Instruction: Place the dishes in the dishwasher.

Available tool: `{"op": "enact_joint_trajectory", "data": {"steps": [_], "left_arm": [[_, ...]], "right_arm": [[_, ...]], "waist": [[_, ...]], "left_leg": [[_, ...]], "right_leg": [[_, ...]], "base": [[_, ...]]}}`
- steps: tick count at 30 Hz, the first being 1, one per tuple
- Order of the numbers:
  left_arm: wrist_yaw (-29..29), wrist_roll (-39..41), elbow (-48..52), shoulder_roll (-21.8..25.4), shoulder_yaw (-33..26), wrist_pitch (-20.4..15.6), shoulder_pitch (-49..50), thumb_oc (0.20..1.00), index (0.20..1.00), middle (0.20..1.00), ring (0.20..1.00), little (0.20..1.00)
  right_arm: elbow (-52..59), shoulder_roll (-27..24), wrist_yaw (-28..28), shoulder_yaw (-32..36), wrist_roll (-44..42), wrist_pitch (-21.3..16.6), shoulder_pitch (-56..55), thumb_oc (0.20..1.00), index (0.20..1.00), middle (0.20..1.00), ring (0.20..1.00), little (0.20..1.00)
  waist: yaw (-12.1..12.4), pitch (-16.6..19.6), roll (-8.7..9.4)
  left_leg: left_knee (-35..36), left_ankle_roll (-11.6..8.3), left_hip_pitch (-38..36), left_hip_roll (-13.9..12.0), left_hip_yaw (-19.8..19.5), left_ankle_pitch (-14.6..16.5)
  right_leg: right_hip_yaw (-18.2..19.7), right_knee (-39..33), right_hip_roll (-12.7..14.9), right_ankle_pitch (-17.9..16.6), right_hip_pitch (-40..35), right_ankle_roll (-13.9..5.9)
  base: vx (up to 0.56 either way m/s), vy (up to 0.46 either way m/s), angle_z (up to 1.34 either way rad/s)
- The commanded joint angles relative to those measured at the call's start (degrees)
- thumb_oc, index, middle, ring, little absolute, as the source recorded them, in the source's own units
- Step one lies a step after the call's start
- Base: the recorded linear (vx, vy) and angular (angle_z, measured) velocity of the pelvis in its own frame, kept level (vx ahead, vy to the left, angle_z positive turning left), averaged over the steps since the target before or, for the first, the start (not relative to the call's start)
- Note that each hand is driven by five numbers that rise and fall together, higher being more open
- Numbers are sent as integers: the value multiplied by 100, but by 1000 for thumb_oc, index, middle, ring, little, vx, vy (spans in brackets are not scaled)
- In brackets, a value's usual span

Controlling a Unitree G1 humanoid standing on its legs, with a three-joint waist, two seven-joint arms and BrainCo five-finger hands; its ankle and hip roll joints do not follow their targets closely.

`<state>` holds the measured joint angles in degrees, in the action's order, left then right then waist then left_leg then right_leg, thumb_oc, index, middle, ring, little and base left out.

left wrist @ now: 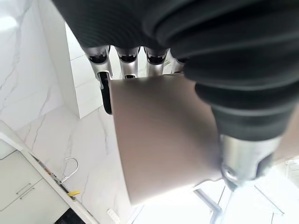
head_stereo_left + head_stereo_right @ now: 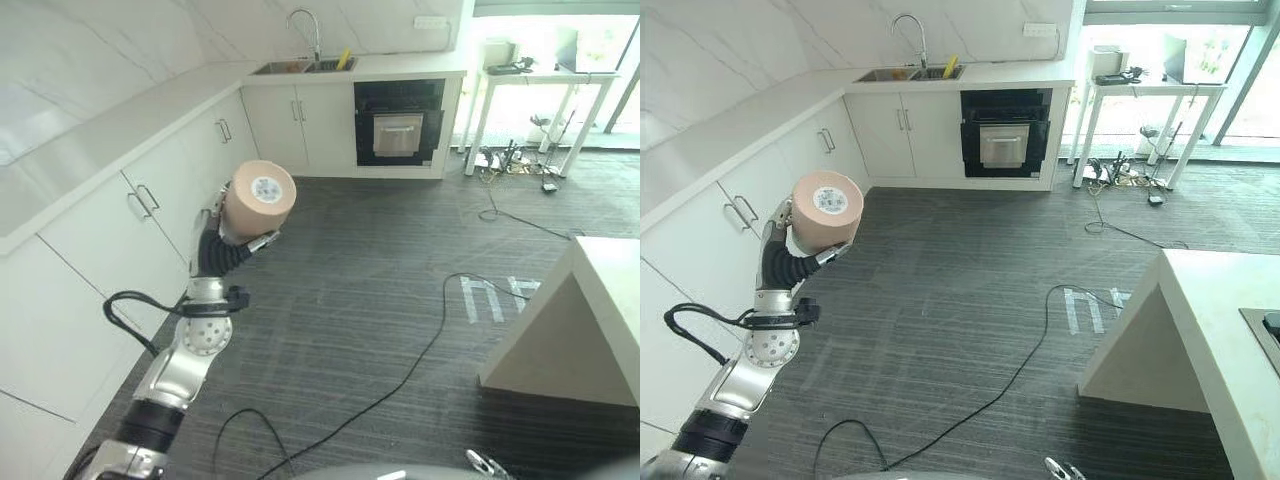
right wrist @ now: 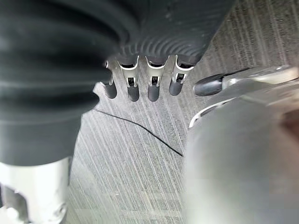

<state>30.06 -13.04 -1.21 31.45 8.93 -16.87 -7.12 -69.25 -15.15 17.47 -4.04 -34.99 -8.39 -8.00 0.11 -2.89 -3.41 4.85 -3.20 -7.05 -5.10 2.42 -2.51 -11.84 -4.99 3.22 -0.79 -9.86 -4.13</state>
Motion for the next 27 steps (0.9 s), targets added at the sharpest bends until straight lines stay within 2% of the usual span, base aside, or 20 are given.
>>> {"op": "enact_joint_trajectory", "data": {"steps": [1,3,4,5,7,9,10,12,15,16,17,18,20,21,22,23,24,25,26,27], "left_arm": [[107,-181,115,394,-278,-167,-586,200,200,200,200,200],[182,-102,173,453,-308,-137,-565,200,200,200,200,200],[211,-42,145,500,-326,-175,-586,200,200,200,200,200],[239,-60,76,528,-320,-228,-631,200,200,200,200,200],[296,-166,38,508,-332,-231,-598,200,200,200,200,200],[411,-282,-34,428,-345,-304,-484,200,200,200,200,200],[461,-341,-144,389,-331,-402,-483,200,200,200,200,200],[480,-399,-182,365,-310,-421,-496,200,200,200,200,200],[364,-408,-158,442,-346,-419,-454,200,200,200,200,200],[60,-279,-209,562,-268,-470,-672,200,200,200,200,200],[39,-277,-226,576,-239,-474,-721,200,200,200,200,200],[-13,-201,-275,669,-98,-452,-912,200,200,200,200,200],[-53,-154,-332,745,-11,-447,-1011,200,200,200,200,200],[-26,-154,-363,717,0,-402,-1004,200,200,200,200,200],[-22,-172,-381,670,8,-456,-981,200,200,200,200,200],[-30,-214,-357,632,49,-457,-1004,200,200,200,200,200],[-43,-272,-326,587,114,-437,-1060,200,200,200,200,200],[-38,-290,-326,591,120,-425,-1070,200,200,200,200,200],[-22,-268,-320,625,87,-479,-1015,200,200,200,200,200],[-23,-344,-253,580,27,-560,-857,200,200,200,200,200]], "right_arm": [[-225,88,-177,-195,297,-8,509,1000,1000,1000,1000,1000],[-260,18,-224,-295,599,168,571,1000,1000,1000,1000,1000],[-307,2,-272,-395,682,210,576,1000,1000,1000,1000,1000],[-373,-10,-259,-432,724,153,587,1000,1000,1000,1000,1000],[-495,-93,-334,-405,706,206,682,1000,1000,1000,1000,1000],[-532,-172,-320,-275,619,275,703,1000,1000,1000,1000,1000],[-513,-167,-319,-227,655,270,655,1000,1000,1000,1000,1000],[-488,-131,-364,-218,729,254,588,1000,1000,1000,1000,1000],[-479,-2,-497,-148,423,260,471,1000,1000,1000,1000,1000],[-462,178,-601,42,284,191,315,1000,1000,1000,1000,1000],[-459,201,-629,59,283,164,302,1000,1000,1000,1000,1000],[-428,248,-660,133,161,56,222,1000,1000,1000,1000,1000],[-406,295,-663,213,27,-52,140,1000,1000,1000,1000,1000],[-406,294,-699,177,-19,-83,165,1000,1000,1000,1000,1000],[-408,279,-717,170,-81,-111,196,1000,1000,1000,1000,1000],[-382,254,-741,157,-183,-142,199,1000,1000,1000,1000,1000],[-359,219,-743,213,-238,-175,163,1000,1000,1000,1000,1000],[-376,194,-749,253,-291,-185,169,1000,1000,1000,1000,1000],[-390,153,-711,372,-330,-102,203,1000,1000,1000,1000,1000],[-406,128,-702,466,-317,-14,244,1000,1000,1000,1000,1000]], "waist": [[-162,-194,463],[-96,-336,511],[-50,-433,490],[-16,-492,448],[189,-526,207],[225,-549,106],[183,-549,76],[166,-498,84],[272,-399,150],[260,-214,299],[239,-194,309],[194,-143,255],[136,-162,163],[31,-231,84],[-93,-274,132],[-200,-304,191],[-371,-367,295],[-508,-469,371],[-649,-552,382],[-643,-525,408]], "left_leg": [[-1880,142,371,239,484,1133],[-2927,107,1052,145,549,888],[-3011,75,1355,47,648,639],[-2658,22,1444,-25,740,492],[-960,-259,1588,-130,684,-277],[-380,-406,1594,-269,787,-754],[-459,-384,1608,-306,1027,-744],[-465,-318,1587,-296,1144,-538],[-779,-76,1551,-44,751,-131],[-890,237,1442,251,623,96],[-848,285,1379,289,604,117],[-701,475,1141,404,474,235],[-677,570,886,502,333,370],[-617,590,613,504,350,455],[-643,568,493,605,328,471],[-674,573,396,712,210,545],[-651,620,147,867,64,732],[-658,581,-98,896,51,912],[-713,557,-351,811,43,1181],[-887,609,-403,774,24,1415]], "right_leg": [[532,831,18,690,295,186],[513,948,19,680,335,301],[513,948,-29,674,281,310],[518,886,-68,723,186,277],[589,600,-221,904,-218,157],[651,434,-262,991,-460,162],[601,466,-244,1061,-503,173],[515,591,-129,1127,-524,123],[685,1072,79,1406,-636,-45],[777,1934,316,997,-479,-396],[788,2150,357,853,-373,-472],[808,3383,441,322,61,-626],[745,4542,365,-108,757,-622],[627,4748,428,-109,1377,-483],[641,4163,75,169,1607,-387],[679,3499,-55,226,1695,-321],[552,2483,144,13,1884,-310],[394,1779,521,-490,2036,-444],[569,1473,690,-839,2233,-576],[670,1517,638,-615,2158,-530]], "base": [[34,-125,29],[62,-109,22],[167,-29,19],[370,110,14],[556,245,30],[498,267,7],[366,249,-48],[357,268,-46],[481,332,-43],[517,373,-66],[568,496,-24],[322,325,48],[369,315,67],[422,195,37],[486,88,4],[603,-40,3],[738,-140,58],[838,-230,107],[758,-282,203],[678,-315,178]]}}
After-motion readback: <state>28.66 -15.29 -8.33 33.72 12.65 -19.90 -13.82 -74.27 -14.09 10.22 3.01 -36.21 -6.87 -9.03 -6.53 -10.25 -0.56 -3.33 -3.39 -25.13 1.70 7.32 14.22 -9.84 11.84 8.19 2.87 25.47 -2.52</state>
